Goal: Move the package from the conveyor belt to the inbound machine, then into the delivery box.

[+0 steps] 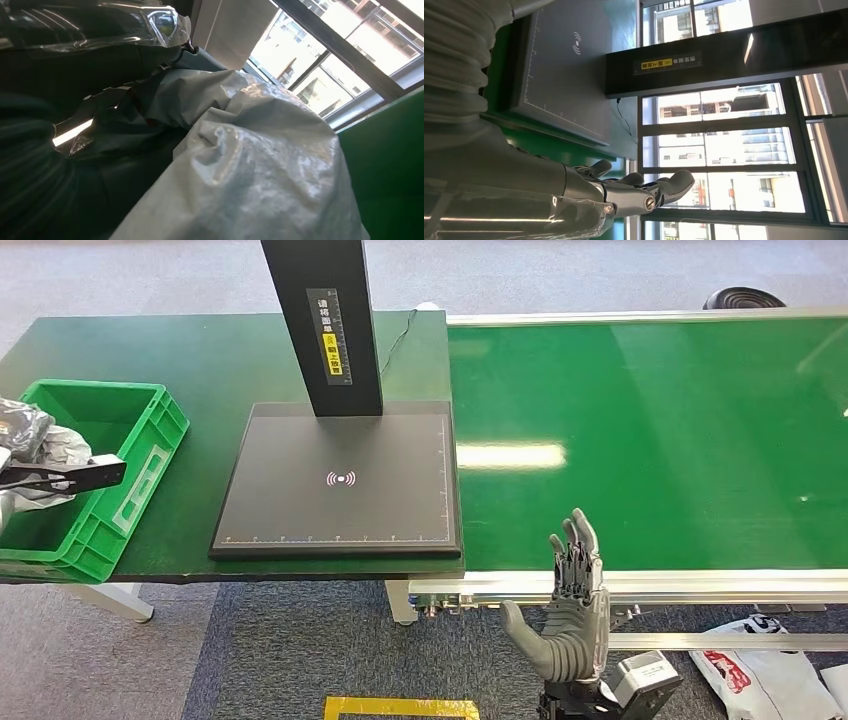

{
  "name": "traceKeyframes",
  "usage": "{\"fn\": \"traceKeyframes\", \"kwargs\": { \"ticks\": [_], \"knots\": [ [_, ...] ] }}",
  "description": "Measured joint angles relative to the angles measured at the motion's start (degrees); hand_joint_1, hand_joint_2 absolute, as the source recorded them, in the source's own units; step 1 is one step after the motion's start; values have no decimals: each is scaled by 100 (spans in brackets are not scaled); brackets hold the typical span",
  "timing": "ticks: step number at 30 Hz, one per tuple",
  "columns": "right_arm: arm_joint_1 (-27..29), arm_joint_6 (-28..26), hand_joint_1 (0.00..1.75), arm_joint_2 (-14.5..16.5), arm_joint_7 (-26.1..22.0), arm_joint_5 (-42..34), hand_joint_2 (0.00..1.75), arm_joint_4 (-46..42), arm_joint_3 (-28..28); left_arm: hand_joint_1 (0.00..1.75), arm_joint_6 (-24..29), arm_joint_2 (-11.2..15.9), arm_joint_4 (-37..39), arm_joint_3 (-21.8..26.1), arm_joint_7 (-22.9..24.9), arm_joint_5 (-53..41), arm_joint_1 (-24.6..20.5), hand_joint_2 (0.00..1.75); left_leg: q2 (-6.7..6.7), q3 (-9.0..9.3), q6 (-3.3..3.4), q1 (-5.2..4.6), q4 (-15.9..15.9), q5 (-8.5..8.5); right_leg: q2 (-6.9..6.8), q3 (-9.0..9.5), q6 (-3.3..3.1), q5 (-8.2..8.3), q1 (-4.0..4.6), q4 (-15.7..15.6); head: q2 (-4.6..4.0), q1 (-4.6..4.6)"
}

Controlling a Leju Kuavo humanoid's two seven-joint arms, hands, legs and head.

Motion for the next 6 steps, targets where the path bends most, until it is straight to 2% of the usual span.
{"fn": "traceKeyframes", "kwargs": {
  "ticks": [6],
  "knots": [
    [-4,11,0,2,0,0,175,1,-18,175,3,49,22,-68,-28,-13,11,175,-1,0,0,2,-1,0,0,-1,-1,-1,1,0,0,0]
  ]
}}
